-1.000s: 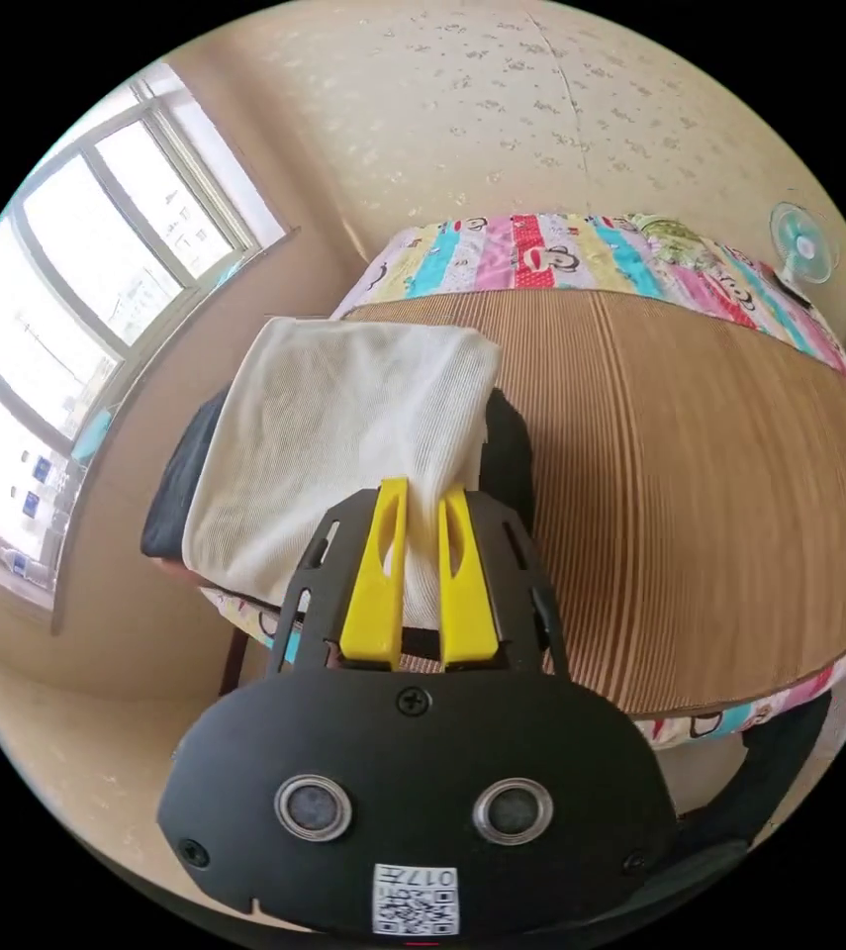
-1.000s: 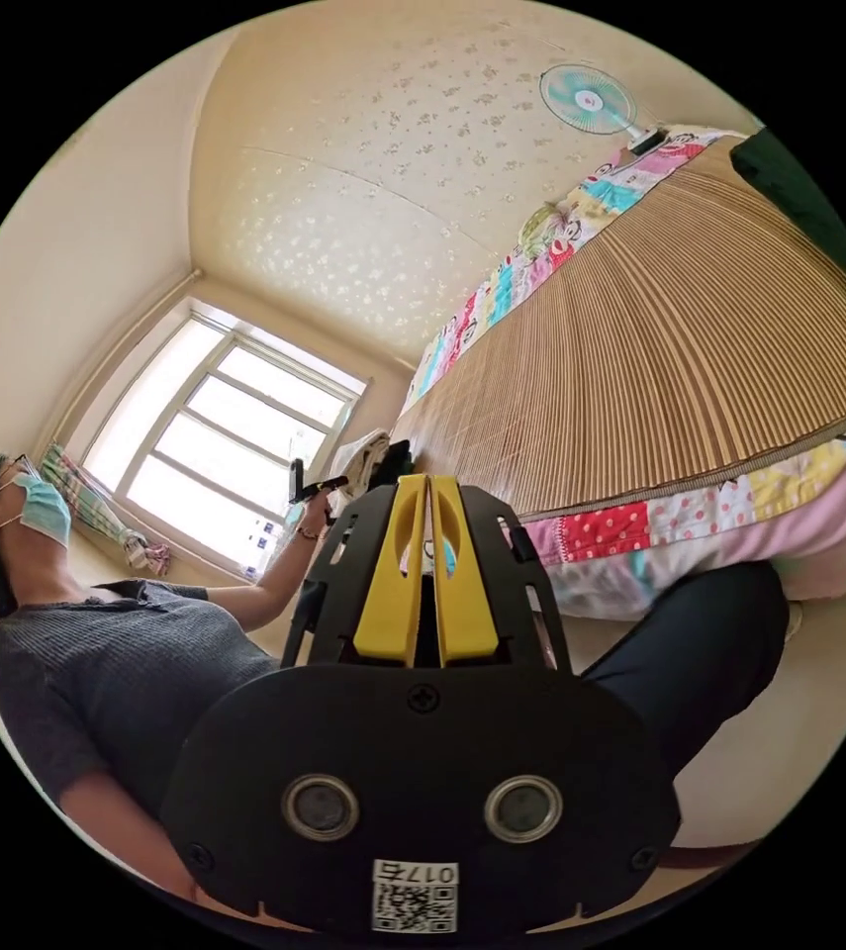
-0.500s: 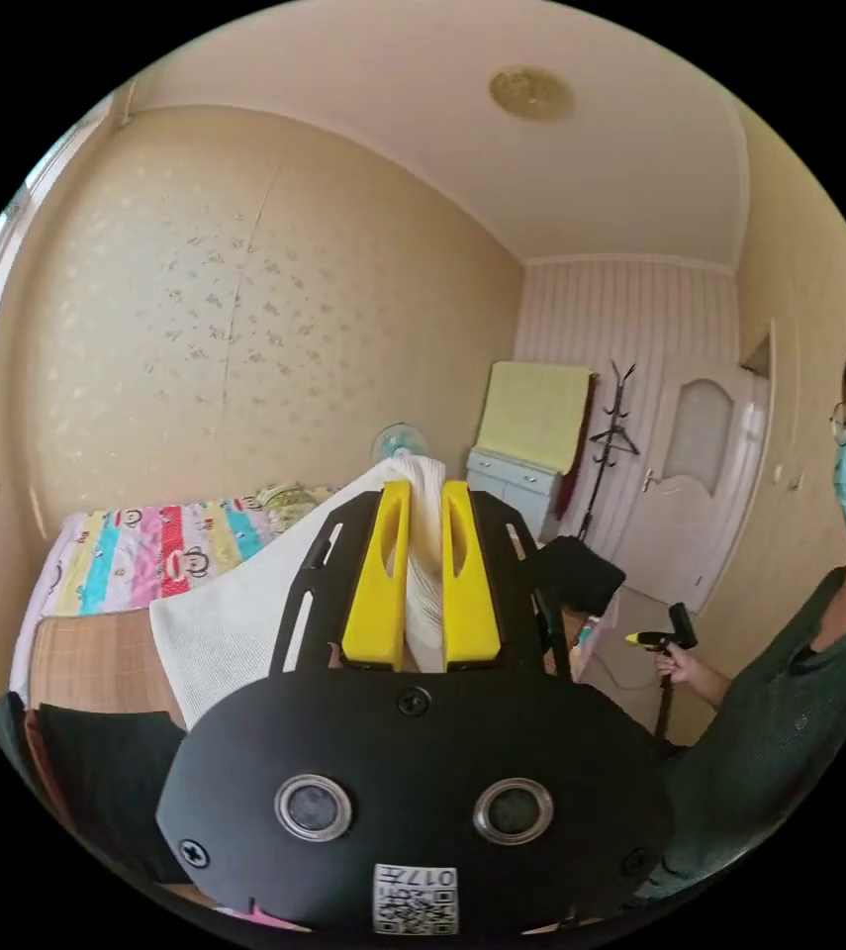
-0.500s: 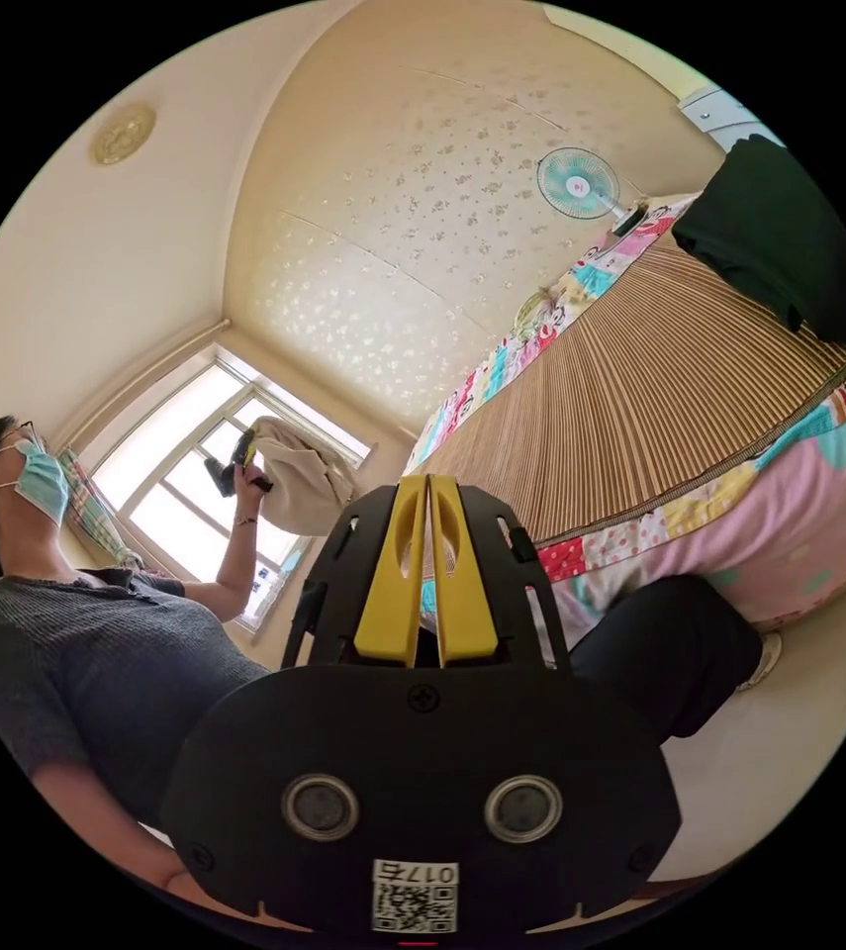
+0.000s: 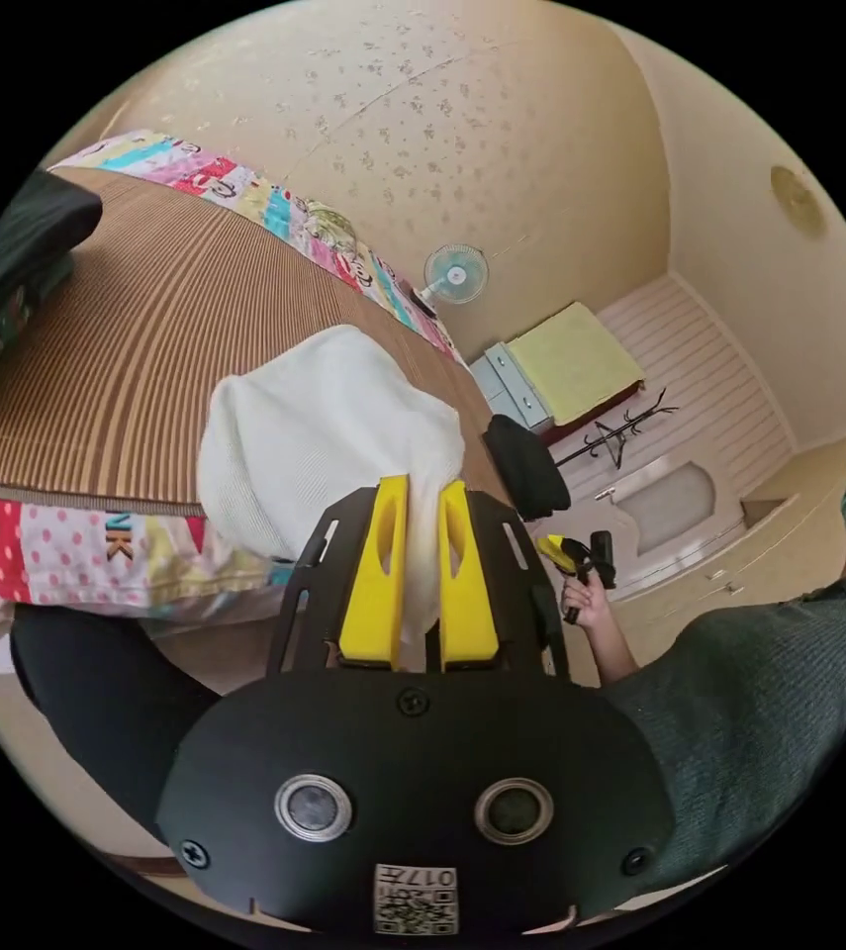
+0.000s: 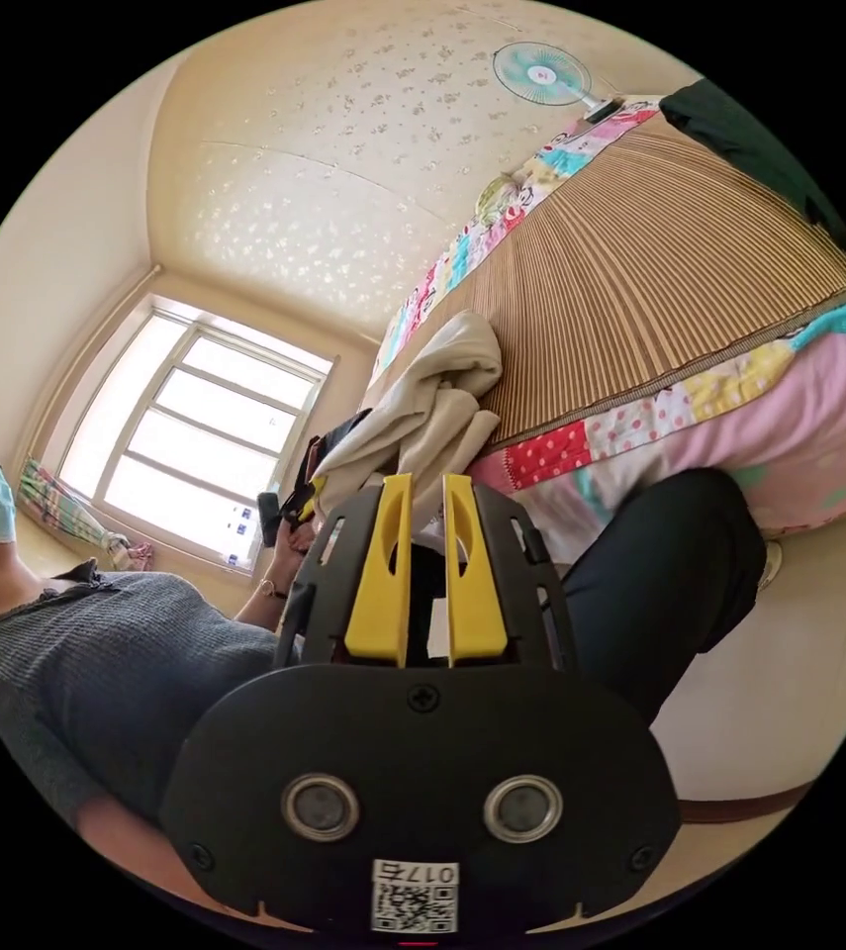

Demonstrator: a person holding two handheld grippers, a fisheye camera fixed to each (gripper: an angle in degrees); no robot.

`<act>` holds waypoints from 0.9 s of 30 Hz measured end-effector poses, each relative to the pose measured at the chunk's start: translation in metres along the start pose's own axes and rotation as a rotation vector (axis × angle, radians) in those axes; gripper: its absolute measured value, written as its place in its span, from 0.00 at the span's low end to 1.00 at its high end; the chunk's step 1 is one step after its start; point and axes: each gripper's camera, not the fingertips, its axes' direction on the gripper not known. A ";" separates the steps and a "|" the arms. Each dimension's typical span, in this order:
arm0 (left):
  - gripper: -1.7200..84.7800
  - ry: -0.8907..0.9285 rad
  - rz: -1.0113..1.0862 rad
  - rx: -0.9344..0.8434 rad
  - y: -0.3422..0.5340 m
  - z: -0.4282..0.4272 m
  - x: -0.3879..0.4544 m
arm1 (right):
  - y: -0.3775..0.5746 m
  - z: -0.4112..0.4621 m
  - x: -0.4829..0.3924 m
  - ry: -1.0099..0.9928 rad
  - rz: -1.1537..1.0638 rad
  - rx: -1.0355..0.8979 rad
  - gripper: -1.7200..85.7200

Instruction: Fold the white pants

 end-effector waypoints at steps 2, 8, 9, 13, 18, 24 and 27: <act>0.08 0.045 0.022 -0.025 0.008 0.006 0.012 | -0.017 0.020 -0.001 0.000 0.004 -0.045 0.17; 0.09 -0.100 0.303 -0.294 0.009 0.052 0.088 | -0.107 0.104 -0.009 -0.047 0.041 -0.082 0.16; 0.09 -0.135 0.323 -0.314 0.010 0.058 0.093 | -0.130 0.125 -0.009 -0.078 0.061 -0.101 0.17; 0.08 -0.101 0.307 -0.315 0.005 0.064 0.089 | -0.199 0.221 -0.022 -0.017 0.075 -0.291 0.18; 0.08 -0.053 0.325 -0.189 -0.023 0.034 0.097 | -0.272 0.262 -0.106 -0.130 -0.135 -0.287 0.08; 0.03 0.199 0.218 0.014 -0.048 -0.014 0.091 | -0.294 0.174 -0.270 -0.341 -0.768 -0.116 0.07; 0.01 0.326 0.061 0.081 -0.048 -0.023 0.056 | -0.289 0.121 -0.248 -0.268 -0.707 -0.026 0.08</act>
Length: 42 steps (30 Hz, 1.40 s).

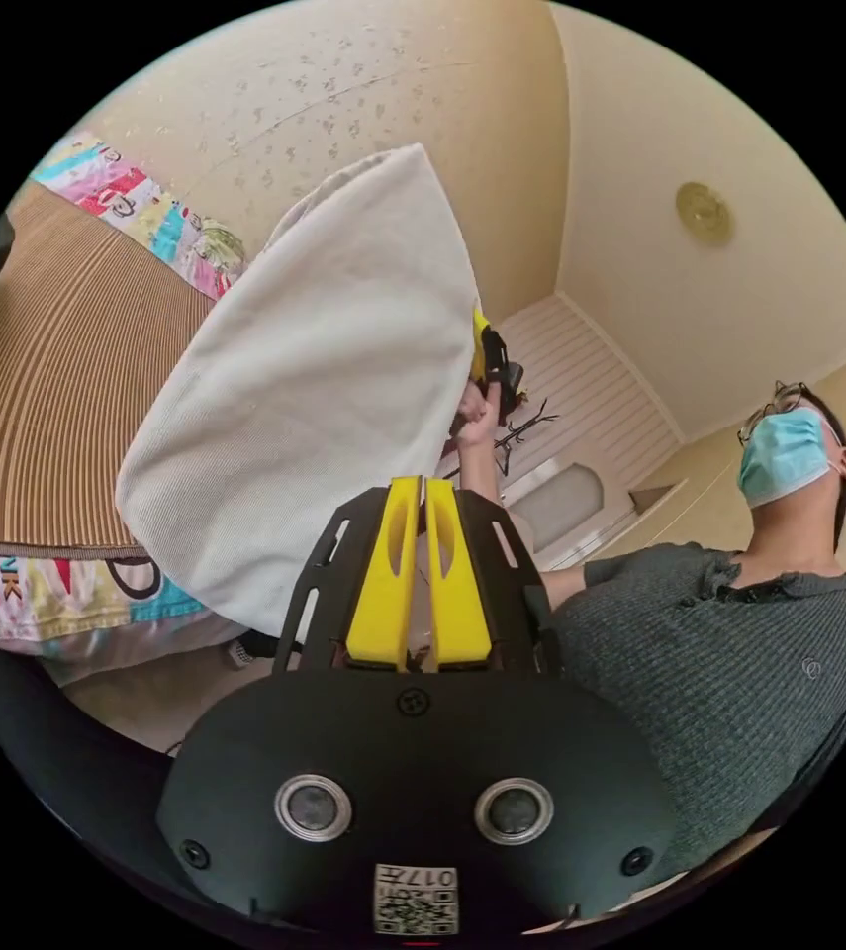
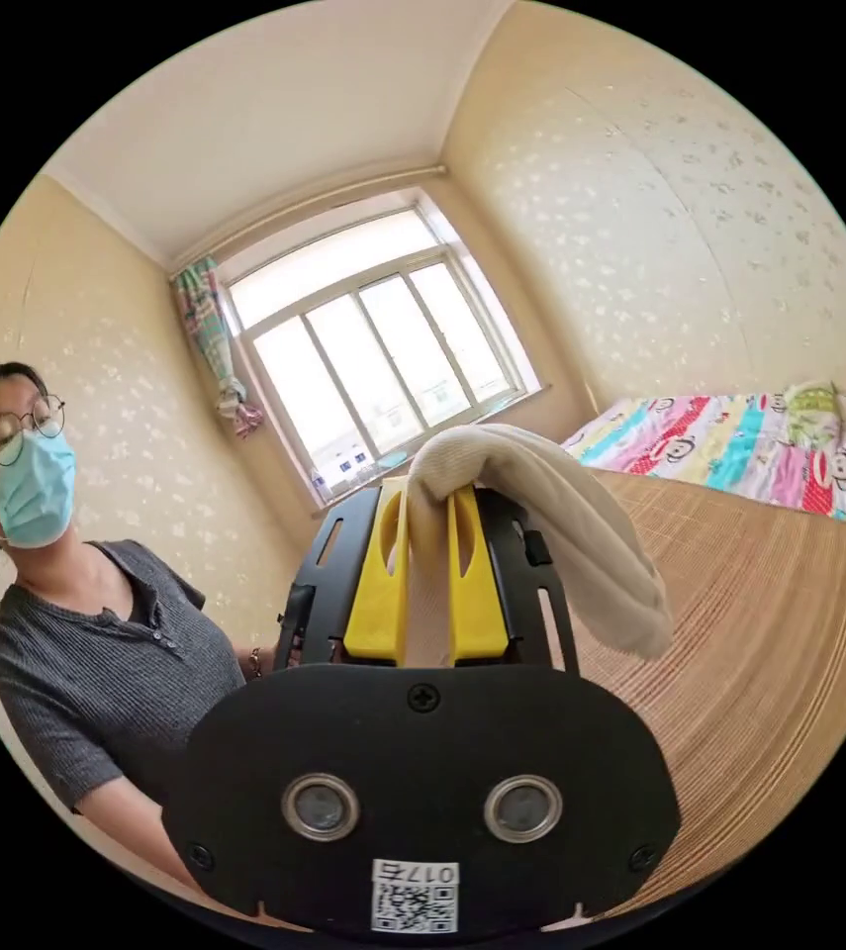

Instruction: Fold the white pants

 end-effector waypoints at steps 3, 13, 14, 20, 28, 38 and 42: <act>0.01 -0.117 -0.111 -0.031 0.001 -0.002 -0.027 | 0.055 -0.035 0.050 0.371 0.234 -0.085 0.09; 0.01 -0.922 0.015 -0.335 -0.045 0.087 -0.019 | 0.181 -0.026 0.110 0.869 0.667 -0.231 0.10; 0.01 -0.976 0.024 -0.356 -0.053 0.098 -0.021 | 0.173 -0.022 0.108 0.859 0.646 -0.216 0.11; 0.01 -1.139 0.076 -0.363 -0.080 0.132 -0.034 | 0.079 0.030 0.147 0.776 0.550 -0.219 0.19; 0.01 -1.130 -0.005 -0.365 -0.079 0.121 -0.072 | 0.054 0.097 0.293 0.852 0.752 -0.543 0.20; 0.01 -0.830 0.008 -0.182 -0.047 0.052 -0.092 | 0.121 0.011 0.205 0.250 0.683 -0.107 0.12; 0.13 -0.402 -0.010 0.090 -0.036 0.000 -0.094 | 0.139 -0.016 0.130 0.008 0.558 -0.003 0.11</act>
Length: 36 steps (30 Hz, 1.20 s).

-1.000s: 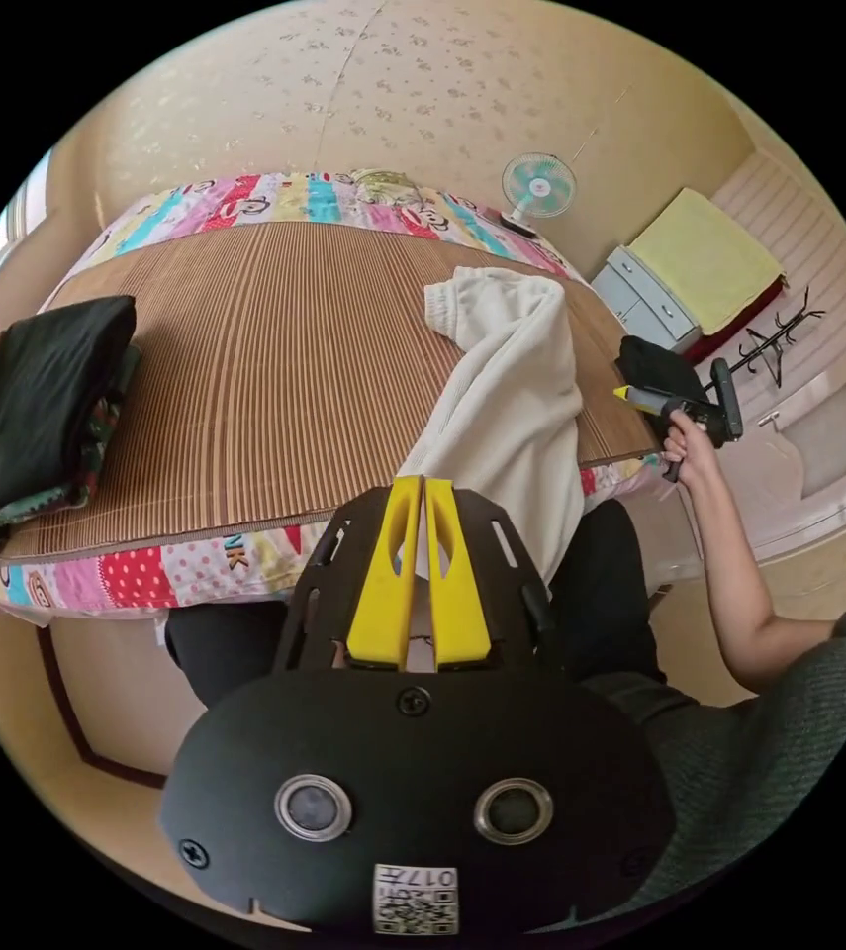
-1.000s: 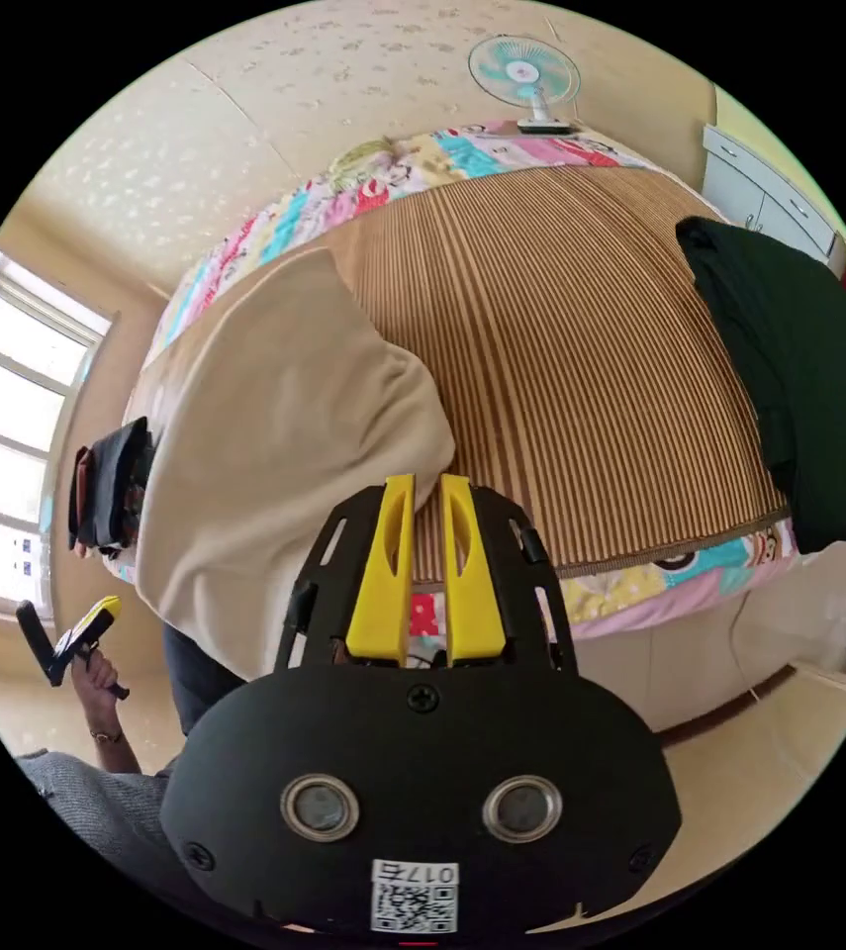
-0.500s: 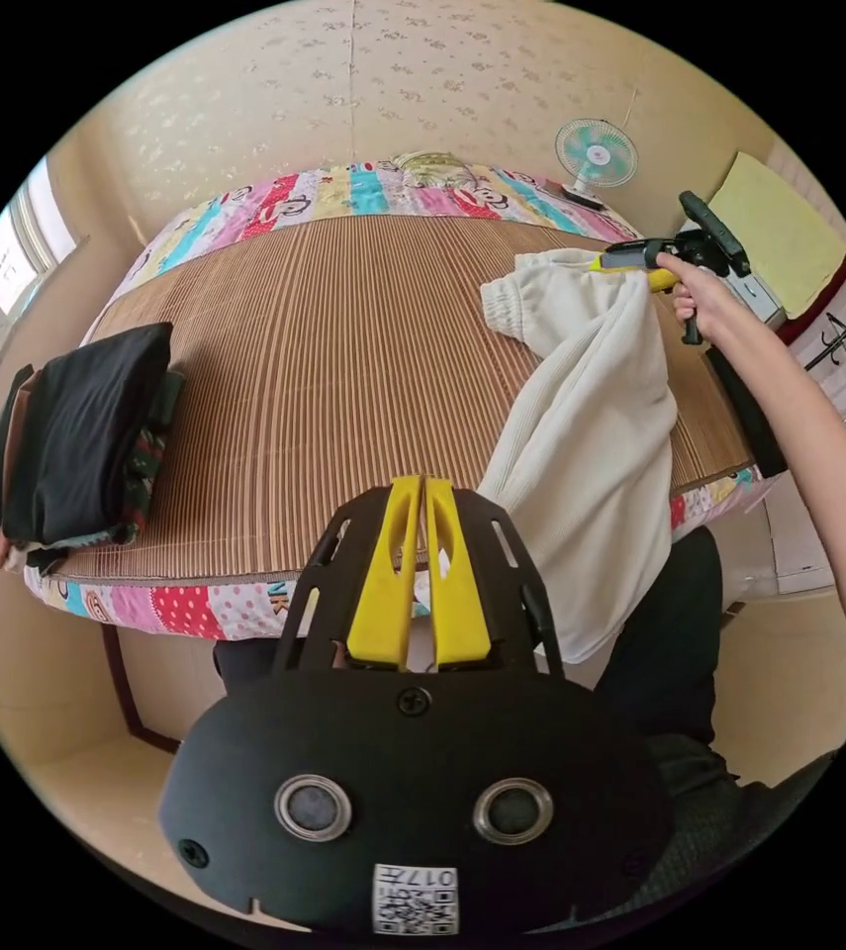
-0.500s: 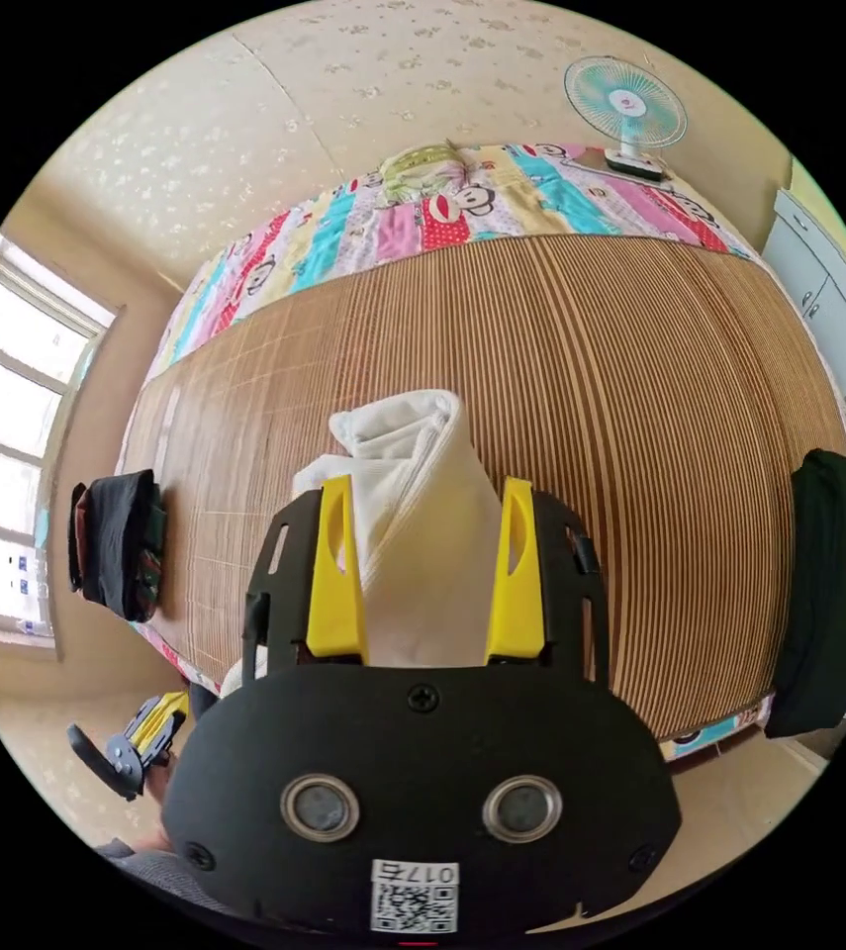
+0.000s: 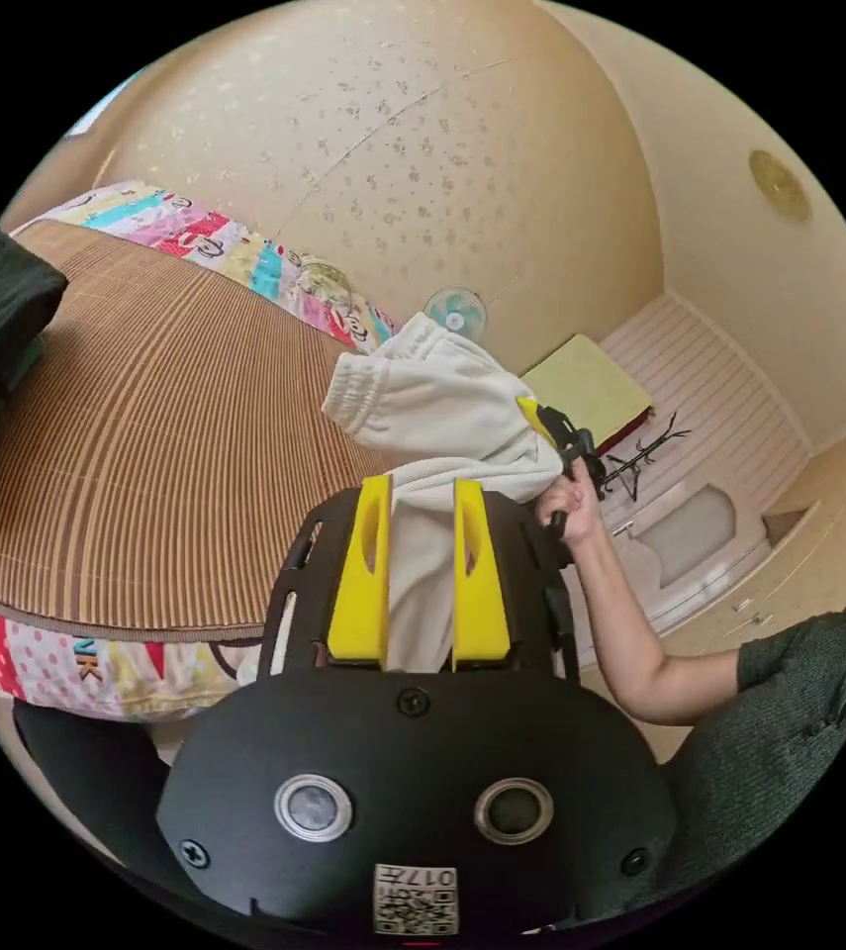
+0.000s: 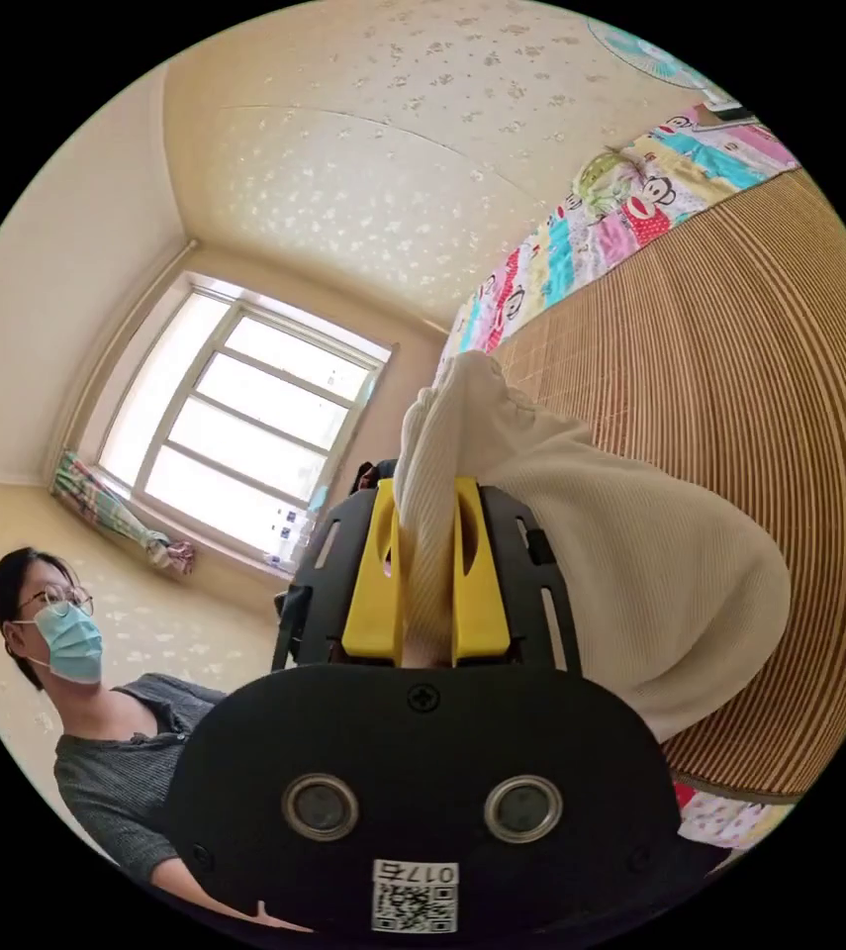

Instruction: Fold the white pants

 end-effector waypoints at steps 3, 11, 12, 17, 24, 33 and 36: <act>0.25 0.267 -0.085 -0.064 -0.004 0.006 -0.017 | 0.033 -0.004 -0.046 -0.130 -0.111 -0.026 0.11; 0.21 0.458 -0.367 0.171 0.050 -0.053 -0.046 | 0.120 0.013 -0.107 -0.327 -0.226 -0.287 0.10; 0.17 0.409 -0.329 0.179 0.056 -0.063 -0.042 | 0.127 0.010 -0.100 -0.369 -0.190 -0.288 0.09; 0.07 0.408 -0.202 0.228 0.069 -0.115 -0.028 | 0.148 -0.013 -0.112 -0.230 -0.188 -0.276 0.06; 0.05 0.332 0.151 0.457 0.062 -0.269 0.035 | 0.166 -0.160 -0.219 -0.105 -0.422 0.104 0.05; 0.05 0.179 0.656 0.669 0.031 -0.380 0.246 | 0.217 -0.276 -0.443 0.095 -0.838 0.517 0.05; 0.06 0.270 0.645 0.741 0.038 -0.390 0.283 | 0.252 -0.283 -0.488 0.078 -0.909 0.662 0.05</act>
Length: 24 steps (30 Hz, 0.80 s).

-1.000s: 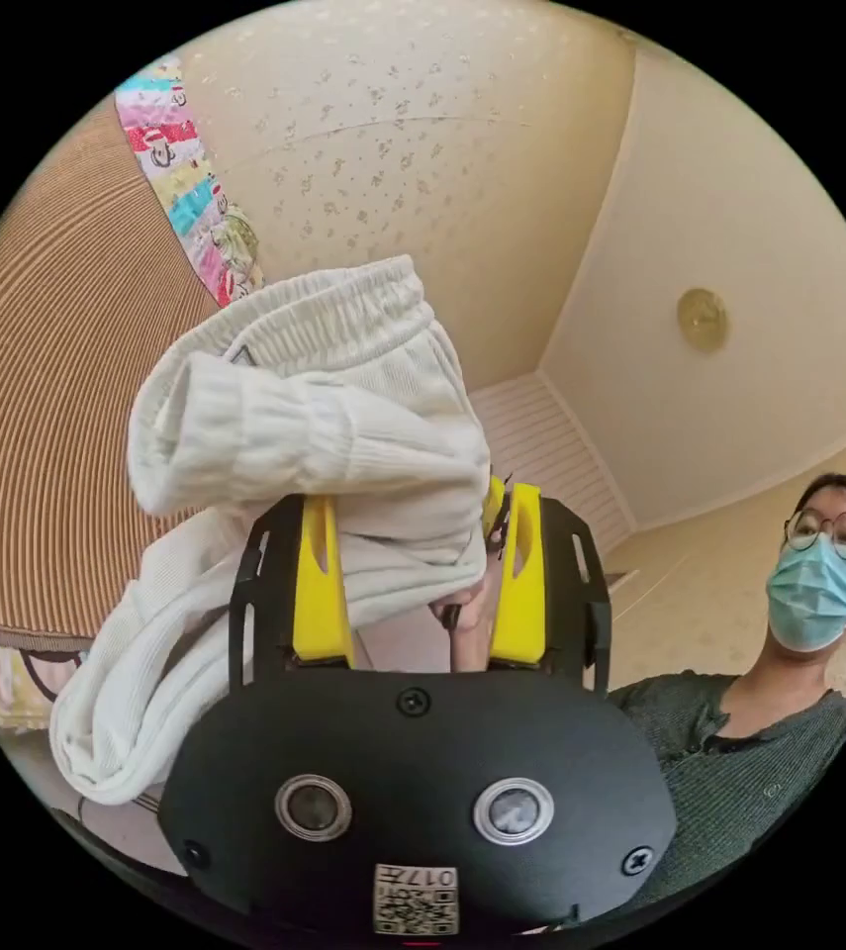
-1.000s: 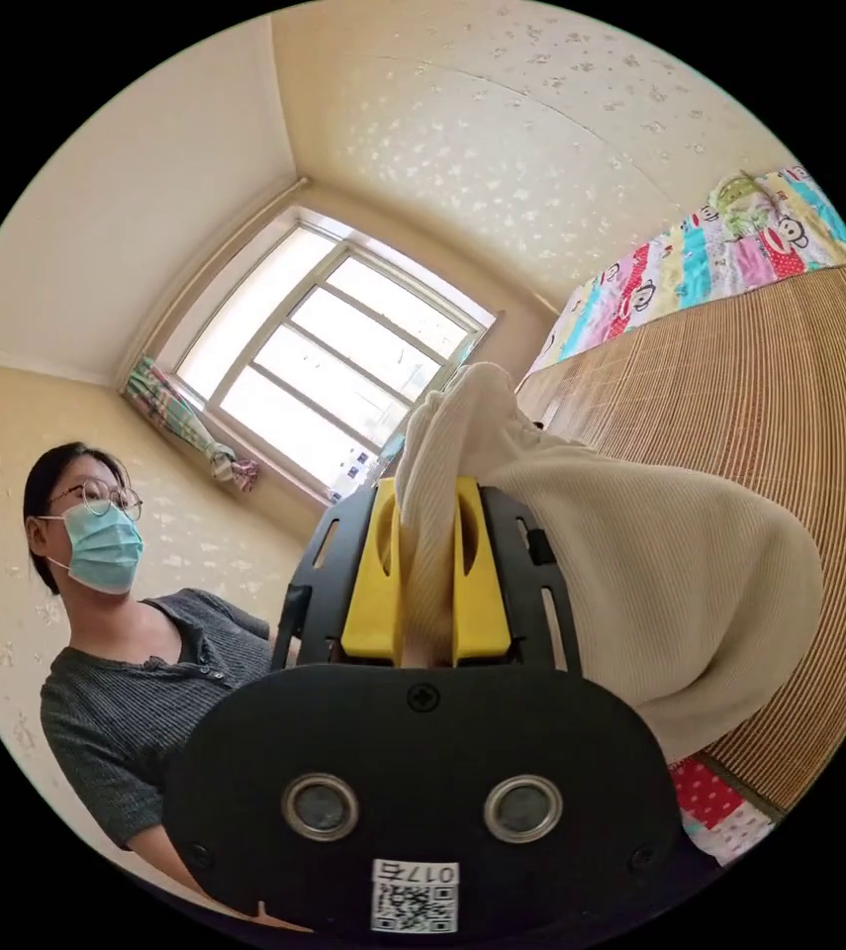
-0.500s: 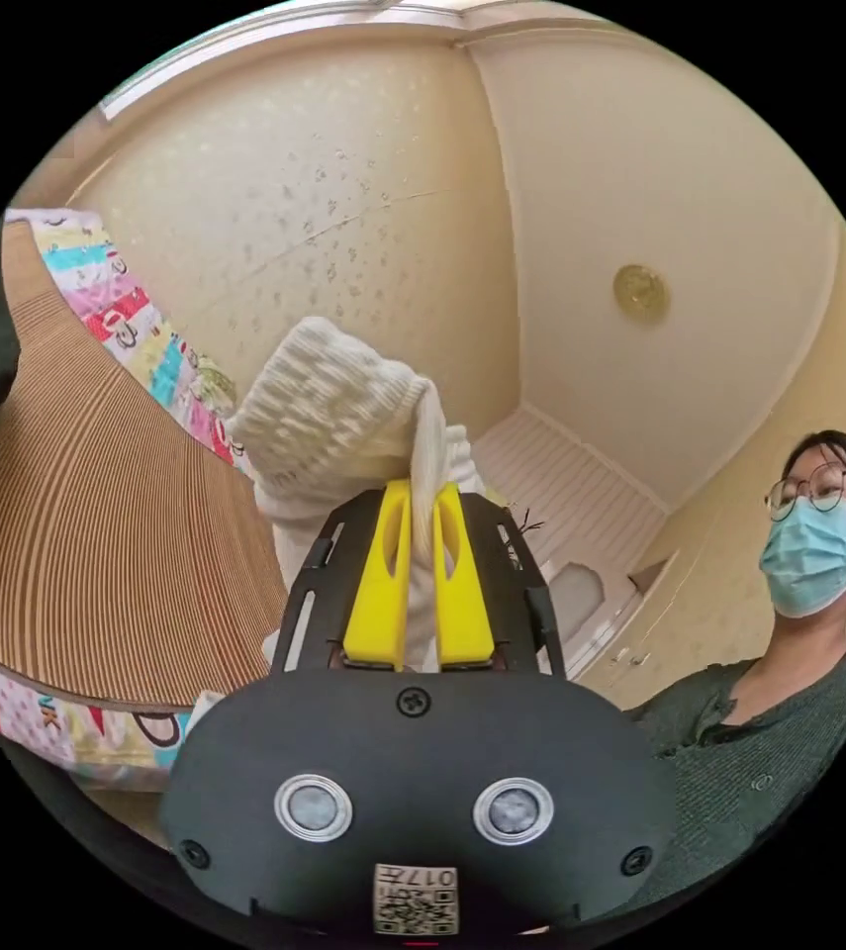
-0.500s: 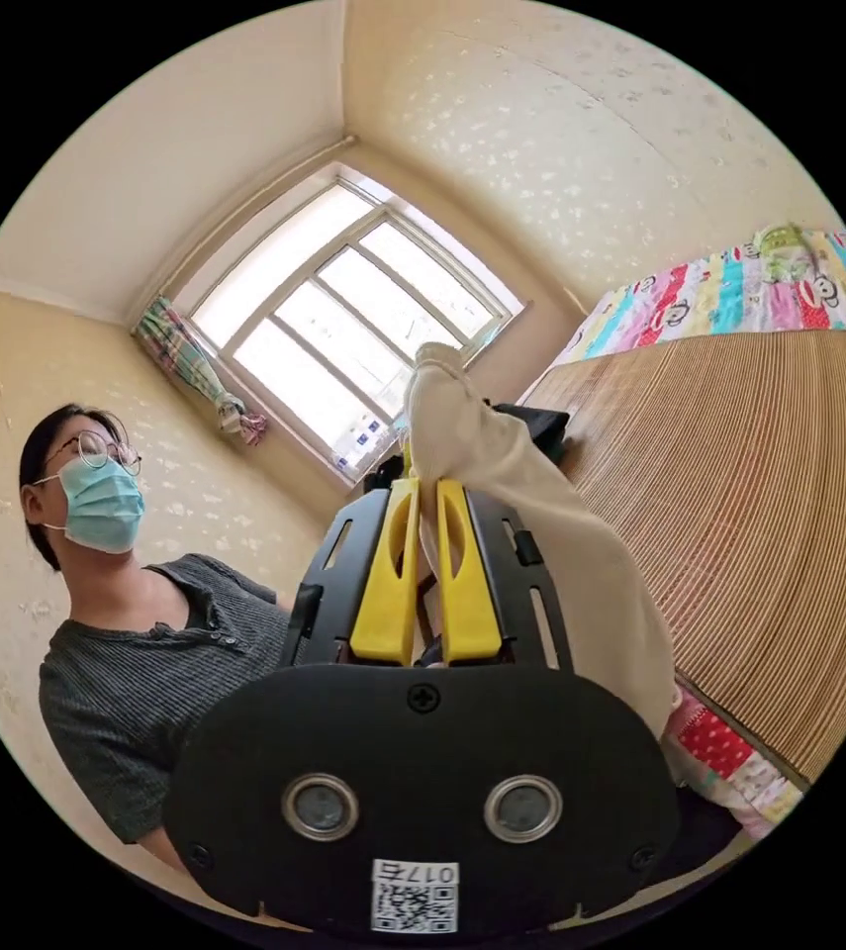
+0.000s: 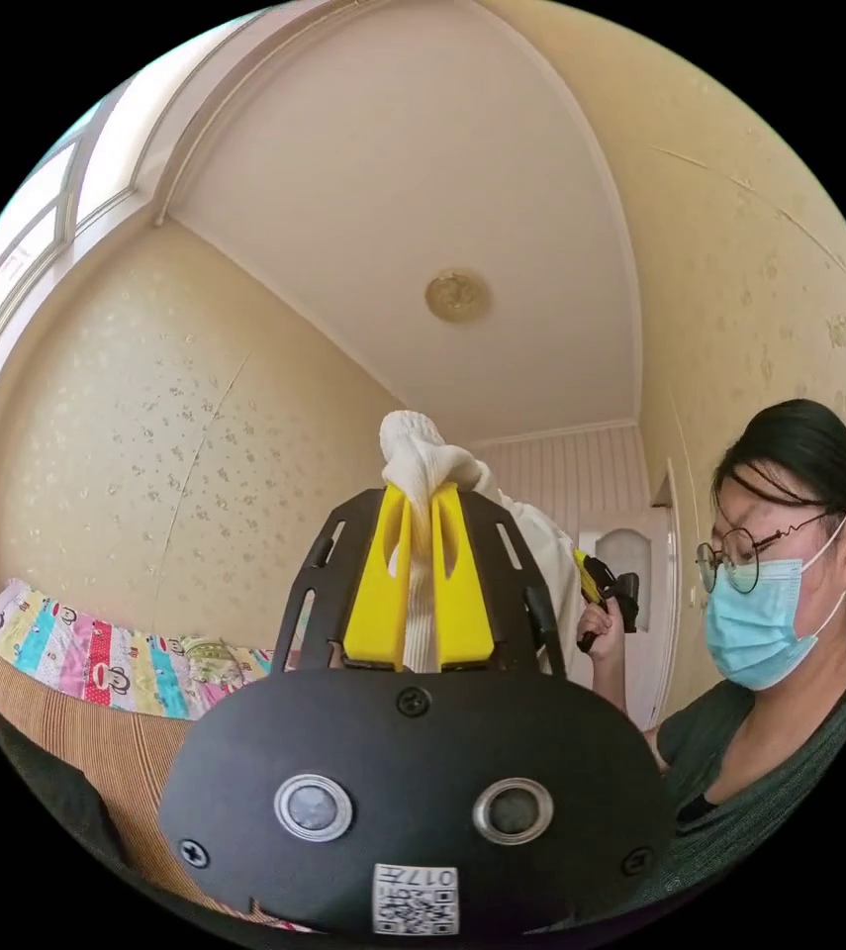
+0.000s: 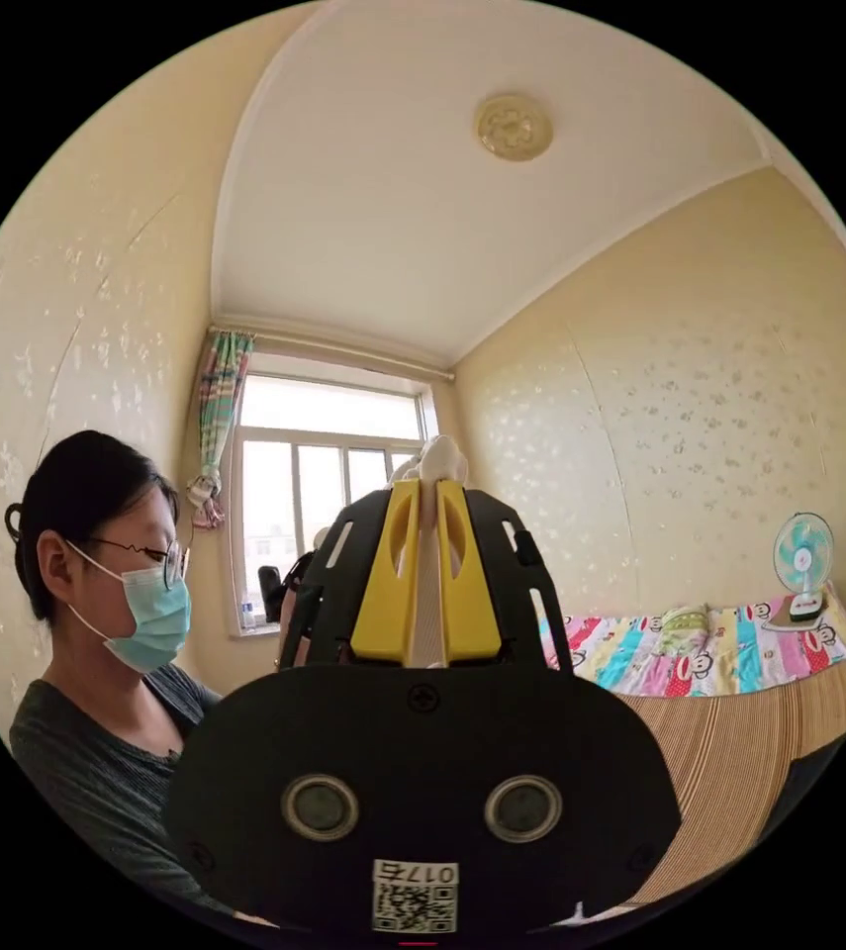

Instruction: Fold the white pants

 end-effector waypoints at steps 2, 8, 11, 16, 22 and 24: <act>0.06 0.010 0.009 0.048 0.005 -0.001 0.017 | 0.004 -0.010 -0.028 0.073 -0.051 0.071 0.05; 0.06 -0.069 -0.055 0.151 0.073 0.012 0.033 | 0.061 -0.006 -0.026 0.182 0.037 0.140 0.05; 0.05 -0.165 -0.051 0.075 0.084 0.063 0.005 | 0.078 0.034 0.038 0.220 0.146 0.087 0.05; 0.06 -0.268 -0.115 -0.139 0.032 0.281 -0.154 | 0.020 0.227 0.258 0.339 0.288 -0.078 0.05; 0.11 -0.453 -0.331 -0.512 0.070 0.409 -0.312 | 0.062 0.386 0.397 0.657 0.346 -0.332 0.08; 0.12 -0.436 -0.284 -0.645 0.137 0.404 -0.319 | 0.109 0.405 0.390 0.616 0.273 -0.464 0.10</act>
